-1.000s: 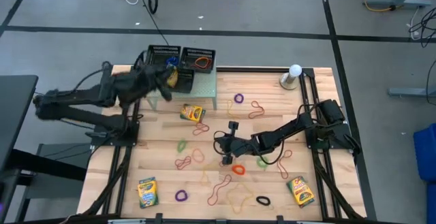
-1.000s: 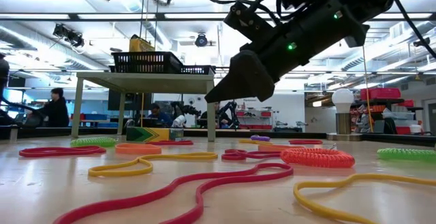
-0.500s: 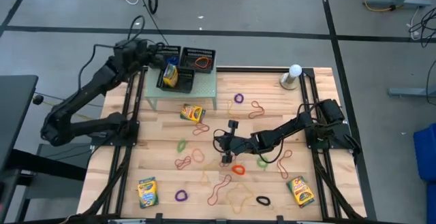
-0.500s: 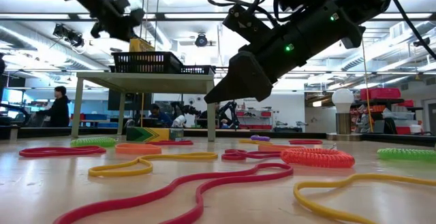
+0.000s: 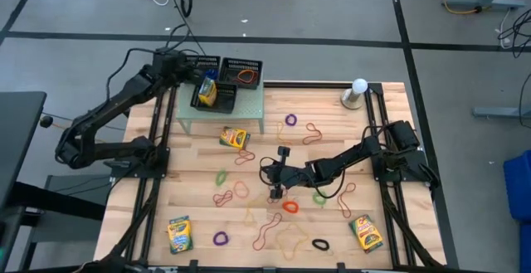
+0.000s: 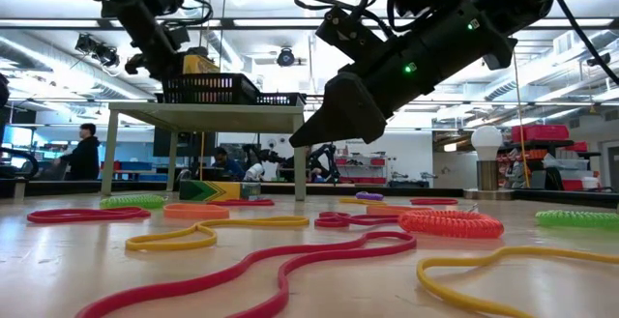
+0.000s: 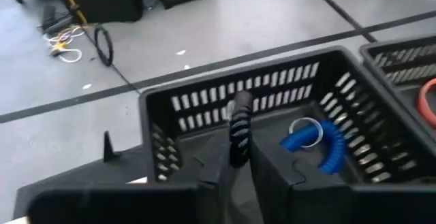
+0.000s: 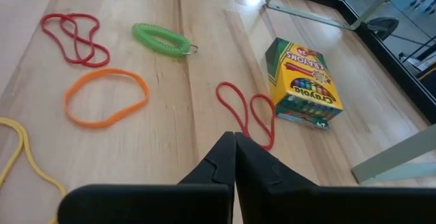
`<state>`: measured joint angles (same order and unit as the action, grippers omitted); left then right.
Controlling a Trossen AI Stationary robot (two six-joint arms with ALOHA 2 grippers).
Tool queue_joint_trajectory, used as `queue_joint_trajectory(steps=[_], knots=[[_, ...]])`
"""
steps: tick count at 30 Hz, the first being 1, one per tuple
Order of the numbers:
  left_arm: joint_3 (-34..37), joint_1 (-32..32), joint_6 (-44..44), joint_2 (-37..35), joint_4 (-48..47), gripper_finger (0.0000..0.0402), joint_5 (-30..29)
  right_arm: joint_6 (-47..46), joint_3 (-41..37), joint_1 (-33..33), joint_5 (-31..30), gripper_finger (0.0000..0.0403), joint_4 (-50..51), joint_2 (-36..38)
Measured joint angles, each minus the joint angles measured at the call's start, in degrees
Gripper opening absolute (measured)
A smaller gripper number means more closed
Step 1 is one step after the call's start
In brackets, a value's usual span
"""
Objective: Pick & Place Office Desk Supplies
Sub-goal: Put the black spring rubberband into the top left black bin, then put the red rubber band into the top right black bin
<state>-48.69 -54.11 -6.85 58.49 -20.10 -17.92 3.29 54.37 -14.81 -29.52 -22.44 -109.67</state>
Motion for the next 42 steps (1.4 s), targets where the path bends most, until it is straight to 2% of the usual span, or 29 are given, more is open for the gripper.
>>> queue_joint_trajectory(steps=[9,13,15,18,22,26,29,34,42], knots=[[0.0,1.27,2.85,-3.56,-0.8,0.0182,-0.3,-0.03,0.0,0.07,0.0,0.0007,-0.02,0.0],[-1.89,1.25,5.41,-7.17,-3.9,0.0204,-3.32,-0.03,0.0,0.07,0.0,0.0007,-0.02,0.0],[-3.25,1.23,6.26,-9.38,-5.85,0.0203,-1.82,-0.05,0.0,0.07,-0.02,0.0007,-0.02,0.0],[-4.37,1.32,6.64,-13.25,-9.58,0.0183,-0.45,-0.03,0.0,0.07,-0.02,0.0007,-0.02,0.0],[-3.47,4.71,7.15,-20.85,-10.64,0.0123,0.25,-0.53,0.0,0.25,-0.02,0.0007,-0.07,0.0],[2.84,12.28,7.97,-28.73,-9.17,0.0051,2.97,-1.13,0.0,0.57,-0.02,0.0007,-0.36,-0.02],[10.29,19.03,8.24,-33.97,-3.73,0.001,3.05,-0.07,0.0,0.61,-0.18,0.0007,-0.9,-0.02],[21.04,30.17,9.03,-39.59,7.91,0.0007,2.98,0.9,0.0,0.57,-0.13,0.0007,-1.77,-0.02],[29.46,46.19,13.36,-38.76,22.76,0.0007,-1.6,1.98,0.0,0.1,-0.15,0.0007,-1.75,-0.02]])
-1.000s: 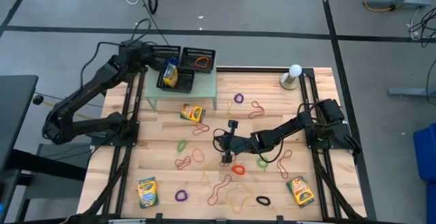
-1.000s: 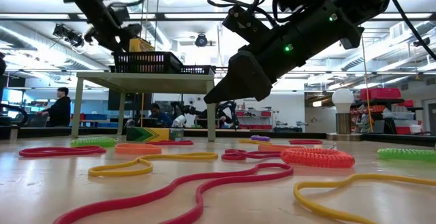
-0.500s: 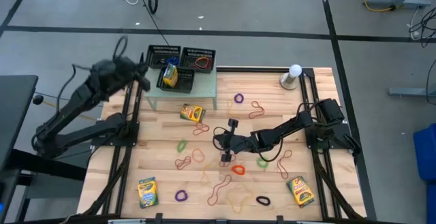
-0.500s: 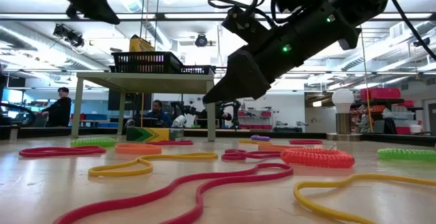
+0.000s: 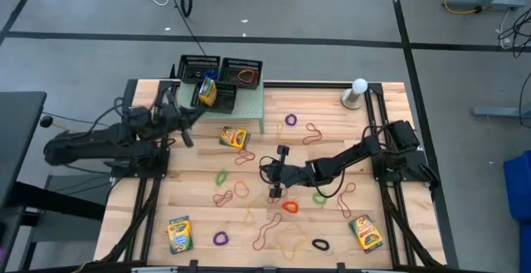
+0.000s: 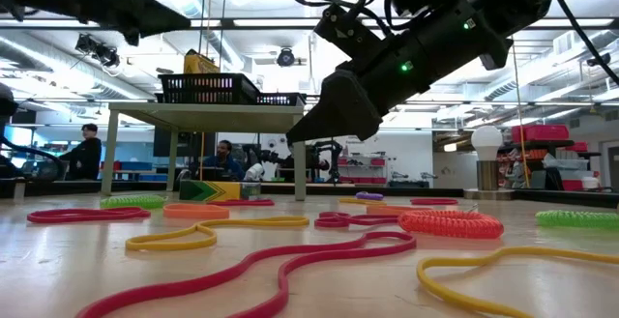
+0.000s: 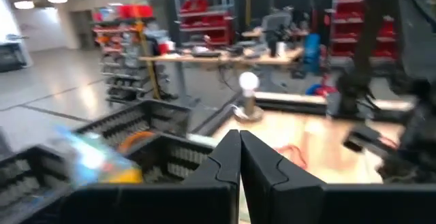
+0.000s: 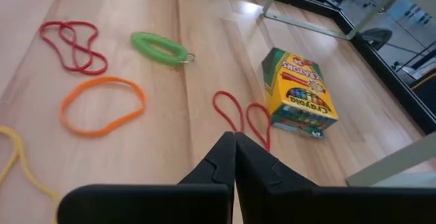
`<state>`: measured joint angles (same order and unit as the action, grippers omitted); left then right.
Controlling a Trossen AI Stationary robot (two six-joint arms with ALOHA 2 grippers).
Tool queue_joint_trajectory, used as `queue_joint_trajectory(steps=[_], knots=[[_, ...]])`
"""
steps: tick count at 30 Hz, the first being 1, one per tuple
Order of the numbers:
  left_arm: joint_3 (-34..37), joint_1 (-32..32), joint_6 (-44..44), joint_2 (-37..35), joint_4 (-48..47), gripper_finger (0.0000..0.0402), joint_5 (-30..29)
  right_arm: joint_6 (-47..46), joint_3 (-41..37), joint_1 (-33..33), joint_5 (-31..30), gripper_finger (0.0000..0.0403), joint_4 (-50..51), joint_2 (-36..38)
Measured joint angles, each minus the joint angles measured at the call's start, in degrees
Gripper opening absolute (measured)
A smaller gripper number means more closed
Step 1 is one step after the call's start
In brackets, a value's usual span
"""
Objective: Pick & Place Office Desk Supplies
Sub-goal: Put the red rubber band into the top right black bin
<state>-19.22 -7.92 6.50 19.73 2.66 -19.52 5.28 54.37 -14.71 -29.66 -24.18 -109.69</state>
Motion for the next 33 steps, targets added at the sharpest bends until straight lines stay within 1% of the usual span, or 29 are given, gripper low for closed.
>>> queue_joint_trajectory(steps=[2,5,7,10,12,15,19,22,25,28,30,33], knots=[[1.62,3.15,0.61,1.19,2.21,0.0007,-1.61,0.36,-0.02,-0.37,0.14,0.0007,0.17,0.0],[4.1,6.8,1.49,3.0,7.71,0.0007,-1.77,1.53,-0.02,-0.54,0.17,0.0007,1.76,0.0],[5.41,8.59,1.08,4.33,10.39,0.0007,0.2,1.17,-0.02,-0.21,0.94,0.0007,2.38,-0.02],[6.27,10.18,-1.74,7.66,11.98,0.0008,4.79,1.16,-0.58,-0.06,2.99,0.0007,3.31,0.81],[6.27,10.67,-4.42,10.51,13.44,0.0011,6.92,1.04,-1.89,-0.18,3.8,0.0007,3.78,2.84],[6.25,10.66,-5.92,15.22,17.04,0.0018,7.98,-0.89,-5.12,-0.3,3.86,0.0007,4.99,7.73],[6.25,11.1,-3.65,23.56,22.42,0.0015,10.22,-5.72,-10.12,-1.79,2.54,0.0007,9.04,16.3],[6.24,12.49,-2.68,30.56,30.58,0.0009,12.09,-10.49,-12.84,-4.16,-0.65,0.0007,15.39,22.8],[6.23,14.19,-3.69,37.49,38.77,0.0008,12.25,-17.3,-14.22,-6.29,-3.78,0.0007,23.41,27.91],[5.58,14.98,-7.06,44.03,43.64,0.0015,12.52,-23.92,-15.23,-8.11,-4.45,0.0007,28.74,31.04],[4.37,15.19,-8.8,47.87,43.8,0.002,12.59,-27.64,-15.81,-9.02,-4.41,0.0007,31.57,32.1],[2.26,16.15,-8.58,53.51,44.02,0.0019,12.58,-32.73,-16.27,-10.1,-4.38,0.0007,34.55,32.21]])
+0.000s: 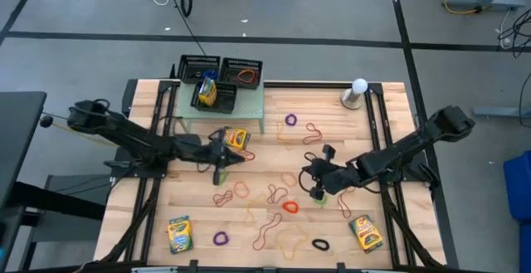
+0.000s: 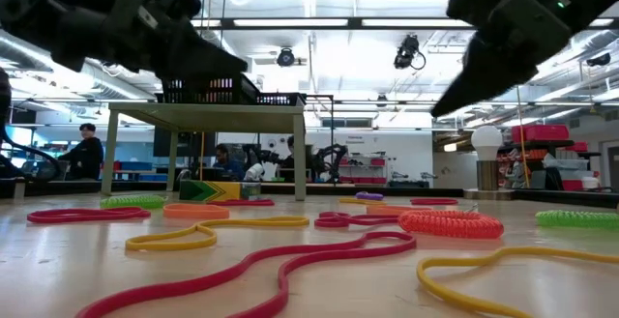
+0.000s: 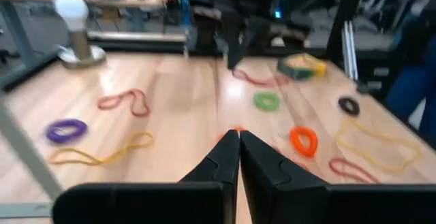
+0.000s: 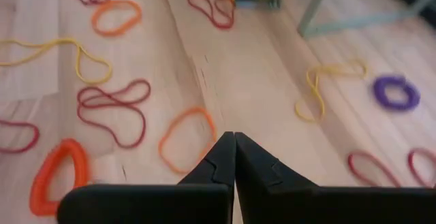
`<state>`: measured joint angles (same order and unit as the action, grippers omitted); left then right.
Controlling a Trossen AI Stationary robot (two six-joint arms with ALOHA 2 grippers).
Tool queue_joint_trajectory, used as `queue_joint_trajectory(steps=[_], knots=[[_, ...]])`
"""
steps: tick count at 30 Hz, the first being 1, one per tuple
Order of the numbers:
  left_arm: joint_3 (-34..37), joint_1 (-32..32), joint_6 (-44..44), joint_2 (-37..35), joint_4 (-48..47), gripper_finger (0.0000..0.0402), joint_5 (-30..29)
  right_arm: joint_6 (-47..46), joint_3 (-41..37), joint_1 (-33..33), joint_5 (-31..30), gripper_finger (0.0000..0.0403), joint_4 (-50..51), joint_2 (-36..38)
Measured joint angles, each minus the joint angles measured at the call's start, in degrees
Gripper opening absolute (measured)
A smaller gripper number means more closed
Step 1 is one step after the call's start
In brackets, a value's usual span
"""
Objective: Pick & Place Office Desk Supplies
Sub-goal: Put the red rubber band into the top right black bin
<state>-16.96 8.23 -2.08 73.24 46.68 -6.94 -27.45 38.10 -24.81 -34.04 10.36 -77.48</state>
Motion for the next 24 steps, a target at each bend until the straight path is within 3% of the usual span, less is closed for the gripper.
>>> queue_joint_trajectory(steps=[7,13,15,19,24], knots=[[-5.23,4.32,1.4,11.96,2.73,0.0006,-1.98,-7.62,-2.99,-0.09,-0.1,0.0036,-0.7,-0.47],[-9.08,7.14,-0.98,20.23,4.1,0.0015,-12.69,-11.64,-6.13,2.37,-2.3,0.0085,-7.52,-1.11],[-10.81,7.96,-2.06,22.61,3.46,0.0026,-13.77,-11.52,-6.88,2.55,-2.2,0.01,-9.98,-2.01],[-15.71,10.76,-3.93,25.85,-3.14,0.0059,-13.66,-10.69,-7.53,1.79,-2.38,0.0121,-15.19,-5.49],[-23.68,15.78,-9.43,27.91,-21.38,0.0112,-15.28,-10.7,-7.53,0.52,-3.81,0.013,-19.71,-10.5]])
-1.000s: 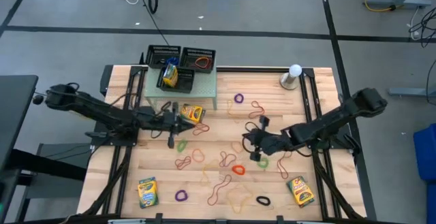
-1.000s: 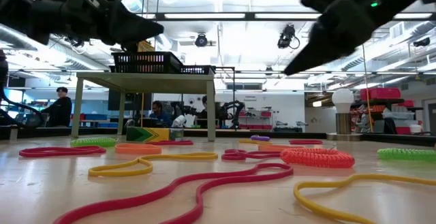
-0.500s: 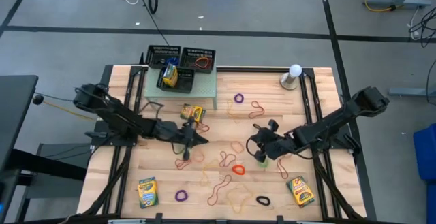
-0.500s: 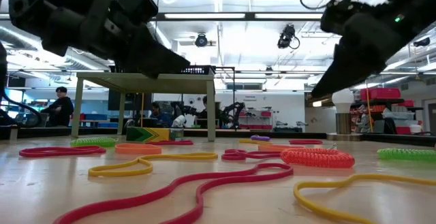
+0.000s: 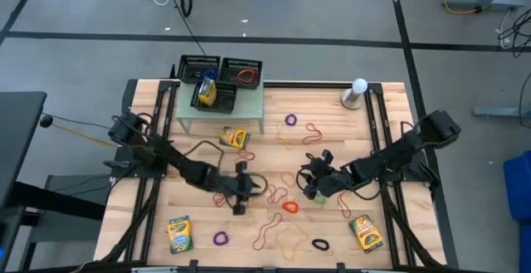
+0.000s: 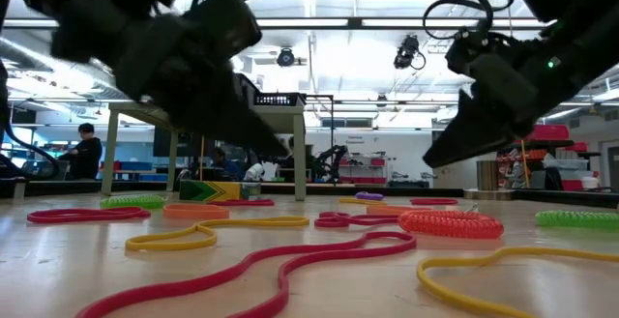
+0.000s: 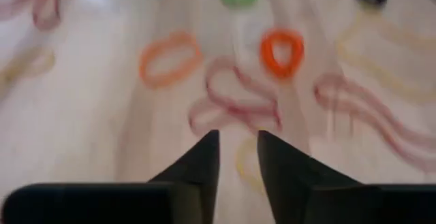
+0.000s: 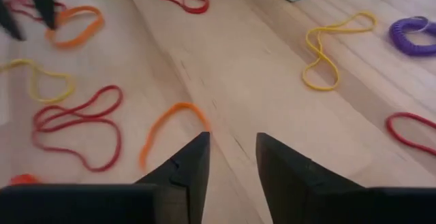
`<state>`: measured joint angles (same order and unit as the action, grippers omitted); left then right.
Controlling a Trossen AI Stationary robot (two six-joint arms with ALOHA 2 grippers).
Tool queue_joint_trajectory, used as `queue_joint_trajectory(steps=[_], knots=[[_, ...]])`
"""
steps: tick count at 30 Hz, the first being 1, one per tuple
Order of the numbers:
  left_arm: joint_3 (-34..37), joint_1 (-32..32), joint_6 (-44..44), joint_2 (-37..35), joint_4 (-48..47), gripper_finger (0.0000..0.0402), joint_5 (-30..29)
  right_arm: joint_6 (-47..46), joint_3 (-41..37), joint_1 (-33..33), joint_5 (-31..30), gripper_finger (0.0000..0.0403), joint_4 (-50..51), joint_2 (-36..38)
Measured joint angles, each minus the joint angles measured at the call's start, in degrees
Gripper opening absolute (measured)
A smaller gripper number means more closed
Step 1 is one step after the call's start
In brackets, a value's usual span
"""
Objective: Pick & Place Office Desk Supplies
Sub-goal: Put the red rubber band into the top right black bin
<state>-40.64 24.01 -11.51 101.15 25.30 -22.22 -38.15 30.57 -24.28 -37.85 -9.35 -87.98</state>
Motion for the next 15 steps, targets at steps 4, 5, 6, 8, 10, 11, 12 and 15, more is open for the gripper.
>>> queue_joint_trajectory(steps=[4,5,6,8,10,11,12,15], knots=[[-6.63,3.61,-5.79,1.3,-16.5,0.0154,-3.51,0.0,0.07,-0.64,-4.34,0.013,-1.85,-2.72],[-8.19,4.16,-8.24,1.4,-20.6,0.0163,-3.68,0.06,0.09,-0.67,-5.2,0.013,-1.41,-2.93],[-9.72,4.46,-10.89,1.85,-24.05,0.0173,-3.75,0.11,-0.02,-0.67,-5.95,0.013,-1.17,-2.91],[-12.09,5.17,-15.35,1.9,-32.2,0.0189,-4.71,0.0,0.04,-0.6,-6.1,0.013,-1.66,-2.86],[-14.26,5.64,-17.21,2.11,-38.94,0.0199,-4.96,0.11,0.02,-0.67,-6.07,0.013,-1.59,-2.54],[-15.01,5.7,-17.92,2.17,-41.12,0.0202,-4.92,0.22,0.02,-0.74,-6.05,0.013,-2.07,-2.44],[-15.24,5.88,-18.48,2.04,-43.55,0.0203,-4.82,0.22,0.04,-0.75,-5.96,0.013,-2.25,-2.41],[-14.94,5.92,-19.86,2.13,-45.58,0.0197,-4.19,0.24,0.04,-0.75,-5.7,0.013,-2.08,-2.43]])
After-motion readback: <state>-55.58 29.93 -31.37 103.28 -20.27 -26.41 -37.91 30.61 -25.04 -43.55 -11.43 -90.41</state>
